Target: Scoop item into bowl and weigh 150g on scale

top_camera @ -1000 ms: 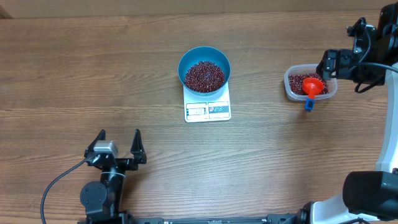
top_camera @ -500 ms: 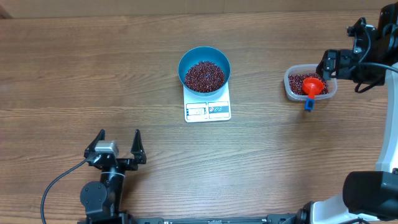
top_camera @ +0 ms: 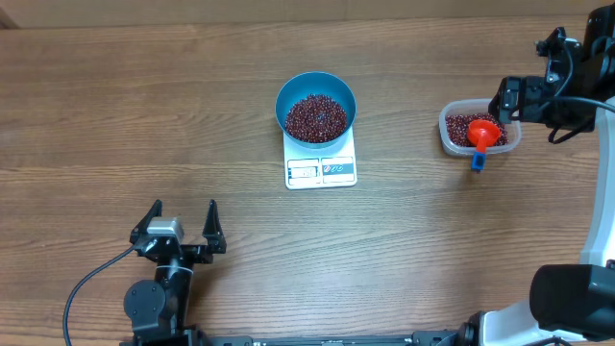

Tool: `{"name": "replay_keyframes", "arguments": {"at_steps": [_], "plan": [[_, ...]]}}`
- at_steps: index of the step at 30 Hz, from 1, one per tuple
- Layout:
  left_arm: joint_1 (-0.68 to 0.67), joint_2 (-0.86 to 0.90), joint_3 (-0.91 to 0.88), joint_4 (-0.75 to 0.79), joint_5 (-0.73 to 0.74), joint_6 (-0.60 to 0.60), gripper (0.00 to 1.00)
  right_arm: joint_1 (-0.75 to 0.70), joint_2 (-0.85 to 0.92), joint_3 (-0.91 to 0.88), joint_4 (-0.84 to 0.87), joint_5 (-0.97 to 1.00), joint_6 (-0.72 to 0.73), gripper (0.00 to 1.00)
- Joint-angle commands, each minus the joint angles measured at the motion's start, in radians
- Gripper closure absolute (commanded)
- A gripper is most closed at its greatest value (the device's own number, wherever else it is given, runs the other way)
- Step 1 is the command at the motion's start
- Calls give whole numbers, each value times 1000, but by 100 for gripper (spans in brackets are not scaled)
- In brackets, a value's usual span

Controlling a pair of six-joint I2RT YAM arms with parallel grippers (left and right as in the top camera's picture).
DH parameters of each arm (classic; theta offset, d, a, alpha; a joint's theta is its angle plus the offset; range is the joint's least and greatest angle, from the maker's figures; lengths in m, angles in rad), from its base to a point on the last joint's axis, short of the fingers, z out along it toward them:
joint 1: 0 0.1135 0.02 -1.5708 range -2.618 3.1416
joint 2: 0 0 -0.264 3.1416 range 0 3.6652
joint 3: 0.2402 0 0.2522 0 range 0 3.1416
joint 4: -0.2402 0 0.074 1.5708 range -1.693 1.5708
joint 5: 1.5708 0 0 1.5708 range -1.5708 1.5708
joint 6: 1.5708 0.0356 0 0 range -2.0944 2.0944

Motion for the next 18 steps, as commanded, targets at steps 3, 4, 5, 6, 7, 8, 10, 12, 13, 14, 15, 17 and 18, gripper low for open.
{"name": "replay_keyframes", "arguments": {"at_steps": [3, 4, 5, 6, 7, 8, 10, 12, 13, 14, 15, 17, 18], "plan": [[4, -11, -4, -7, -2, 14, 1, 0, -7, 23, 1, -5, -3, 0], [4, -11, -4, -6, 2, 14, 1, 0, -7, 23, 1, -5, -3, 0], [4, -11, -4, -6, 1, 14, 1, 0, -7, 23, 1, -5, -3, 0], [4, -11, -4, -6, 1, 14, 1, 0, -7, 23, 1, -5, -3, 0], [4, -11, -4, -6, -4, 15, 1, 0, -7, 23, 1, -5, -3, 0], [4, -11, -4, -7, -11, 18, 1, 0, -7, 23, 1, -5, -3, 0], [4, -11, -4, -8, -11, 47, 1, 0, -7, 23, 1, -5, -3, 0], [4, -11, -4, -8, -11, 53, 1, 0, -7, 23, 1, -5, -3, 0], [4, -11, -4, -8, -11, 53, 1, 0, -7, 23, 1, -5, -3, 0], [4, -11, -4, -8, -11, 53, 0, 0, -7, 23, 1, -5, -3, 0], [4, -11, -4, -8, -10, 53, 1, 0, -7, 23, 1, -5, -3, 0], [4, -11, -4, -8, -10, 52, 1, 0, -7, 23, 1, -5, -3, 0], [4, -11, -4, -8, -10, 53, 1, 0, -7, 23, 1, -5, -3, 0]]}}
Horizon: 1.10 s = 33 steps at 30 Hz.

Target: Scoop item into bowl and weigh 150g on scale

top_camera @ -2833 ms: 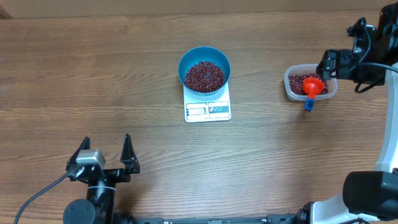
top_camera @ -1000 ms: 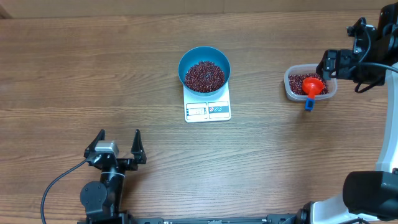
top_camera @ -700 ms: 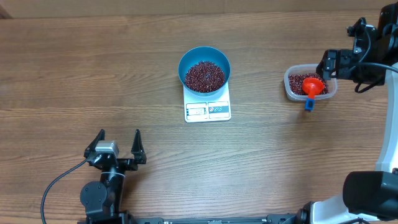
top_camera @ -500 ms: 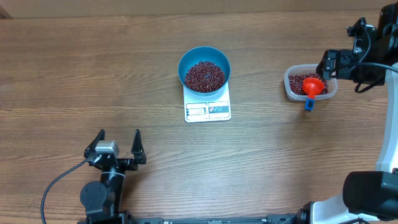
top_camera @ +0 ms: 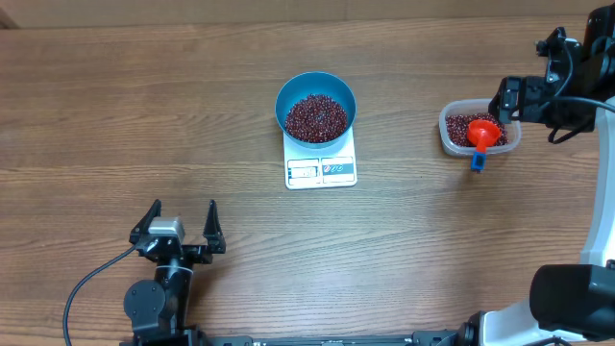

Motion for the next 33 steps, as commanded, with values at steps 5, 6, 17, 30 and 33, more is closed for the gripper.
{"name": "replay_keyframes", "arguments": {"at_steps": [5, 6, 17, 30, 33], "plan": [[4, -11, -4, -6, -6, 22, 1, 0, -7, 23, 2, -5, -4, 0], [4, -11, -4, -6, -6, 22, 1, 0, -7, 23, 2, -5, -4, 0], [-87, -11, -4, -11, -55, 19, 0, 0, -7, 23, 2, -5, -4, 0], [-130, -11, -4, -18, -127, 18, 0, 0, -7, 23, 2, -5, -4, 0], [-130, -11, -4, -19, -142, 18, 0, 0, -7, 23, 2, -5, -4, 0]]}}
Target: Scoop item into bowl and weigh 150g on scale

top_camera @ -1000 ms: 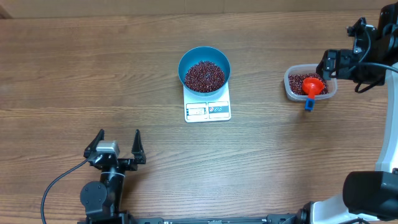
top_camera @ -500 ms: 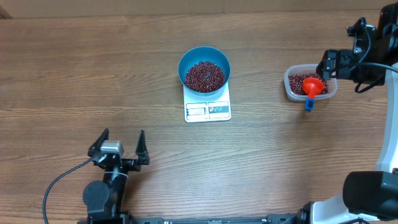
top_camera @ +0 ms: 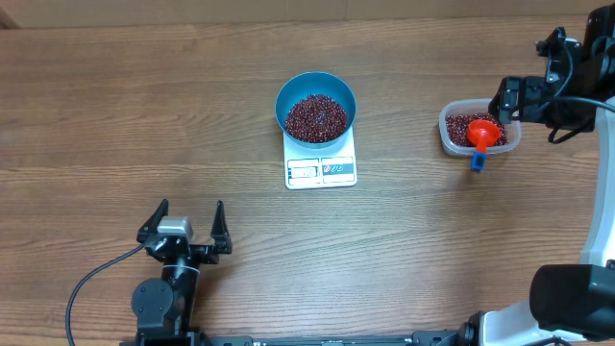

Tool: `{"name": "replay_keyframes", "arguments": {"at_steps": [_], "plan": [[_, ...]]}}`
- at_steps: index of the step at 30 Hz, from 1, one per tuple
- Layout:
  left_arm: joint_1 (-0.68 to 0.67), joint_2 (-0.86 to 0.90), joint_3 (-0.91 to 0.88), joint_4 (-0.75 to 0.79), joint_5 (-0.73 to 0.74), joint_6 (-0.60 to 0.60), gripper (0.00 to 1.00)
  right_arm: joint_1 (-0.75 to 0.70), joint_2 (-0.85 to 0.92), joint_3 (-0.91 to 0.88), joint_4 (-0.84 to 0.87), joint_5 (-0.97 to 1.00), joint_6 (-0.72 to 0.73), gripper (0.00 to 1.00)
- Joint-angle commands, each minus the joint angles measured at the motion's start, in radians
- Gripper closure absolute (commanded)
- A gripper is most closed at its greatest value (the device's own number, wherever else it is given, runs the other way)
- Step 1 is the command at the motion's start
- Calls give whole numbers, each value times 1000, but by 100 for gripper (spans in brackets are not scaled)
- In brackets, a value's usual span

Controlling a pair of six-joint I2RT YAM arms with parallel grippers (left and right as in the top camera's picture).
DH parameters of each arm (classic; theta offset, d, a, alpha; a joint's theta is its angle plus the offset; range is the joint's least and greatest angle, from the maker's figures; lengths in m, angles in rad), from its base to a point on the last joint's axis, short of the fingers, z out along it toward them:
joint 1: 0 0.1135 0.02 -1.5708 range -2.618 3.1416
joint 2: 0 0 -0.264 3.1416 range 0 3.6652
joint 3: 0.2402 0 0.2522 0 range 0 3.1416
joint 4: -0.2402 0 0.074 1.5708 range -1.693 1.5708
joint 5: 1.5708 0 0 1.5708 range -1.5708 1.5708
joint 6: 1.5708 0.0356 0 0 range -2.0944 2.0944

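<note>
A blue bowl (top_camera: 316, 104) filled with dark red beans stands on the white scale (top_camera: 321, 169) at the table's middle. To the right, a clear container (top_camera: 452, 137) holds more beans, and an orange scoop (top_camera: 484, 133) rests in it with its blue handle sticking out over the near rim. My right gripper (top_camera: 507, 97) sits at the container's far right corner, apart from the scoop; its fingers are too dark to read. My left gripper (top_camera: 190, 207) stands open at the near left with nothing between its fingers.
The scale's display and label face the near edge. A black cable (top_camera: 96, 279) trails from the left arm toward the near left. The right arm's base (top_camera: 567, 303) fills the near right corner.
My left gripper has shifted a little to the right, still open. The bowl, scale, container, scoop and right gripper stand as before.
At both earlier moments the filled bowl stood on the scale, the scoop lay in the container beside the right gripper, and the left gripper was open at the near left. Only the left gripper has moved, slightly rightward.
</note>
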Motion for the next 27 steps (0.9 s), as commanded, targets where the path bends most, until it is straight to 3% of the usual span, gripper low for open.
{"name": "replay_keyframes", "arguments": {"at_steps": [1, 27], "plan": [[-9, -11, -4, -9, -37, 14, 0, 0, -7, 23, 1, -5, -4, 0], [-26, -11, -4, -9, -72, 12, 0, 0, -7, 23, 1, -5, -4, 0]]}}
